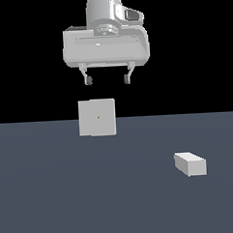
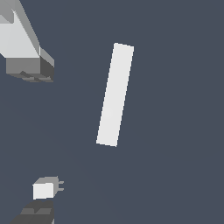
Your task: Plug the charger into the wall socket.
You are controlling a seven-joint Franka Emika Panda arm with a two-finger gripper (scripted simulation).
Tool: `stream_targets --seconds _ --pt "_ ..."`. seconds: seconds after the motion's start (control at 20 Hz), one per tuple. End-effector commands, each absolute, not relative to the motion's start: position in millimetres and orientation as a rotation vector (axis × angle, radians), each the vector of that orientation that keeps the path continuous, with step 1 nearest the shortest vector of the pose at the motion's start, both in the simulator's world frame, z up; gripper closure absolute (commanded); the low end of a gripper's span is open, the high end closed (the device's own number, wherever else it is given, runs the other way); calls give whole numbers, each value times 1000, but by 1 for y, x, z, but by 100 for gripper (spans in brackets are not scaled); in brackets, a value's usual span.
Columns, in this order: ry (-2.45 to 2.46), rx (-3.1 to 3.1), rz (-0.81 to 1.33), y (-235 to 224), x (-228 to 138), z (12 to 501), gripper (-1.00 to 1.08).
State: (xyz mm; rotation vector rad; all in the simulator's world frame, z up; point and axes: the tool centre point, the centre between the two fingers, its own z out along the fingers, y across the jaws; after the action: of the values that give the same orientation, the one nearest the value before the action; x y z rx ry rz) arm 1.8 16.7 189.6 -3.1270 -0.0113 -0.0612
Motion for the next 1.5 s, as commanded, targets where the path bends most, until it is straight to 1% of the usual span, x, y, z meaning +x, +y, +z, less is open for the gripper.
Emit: stream_targets --seconds 0.0,0.35,0.65,1.45 --pt "-11 -3127 -61 17 2 190 -92" --pt "-15 -3127 -76 11 -3 185 -92" --pt "-23 -3127 -113 -4 -15 172 -92" --pt "-65 -3123 -295 -79 -64 105 -92"
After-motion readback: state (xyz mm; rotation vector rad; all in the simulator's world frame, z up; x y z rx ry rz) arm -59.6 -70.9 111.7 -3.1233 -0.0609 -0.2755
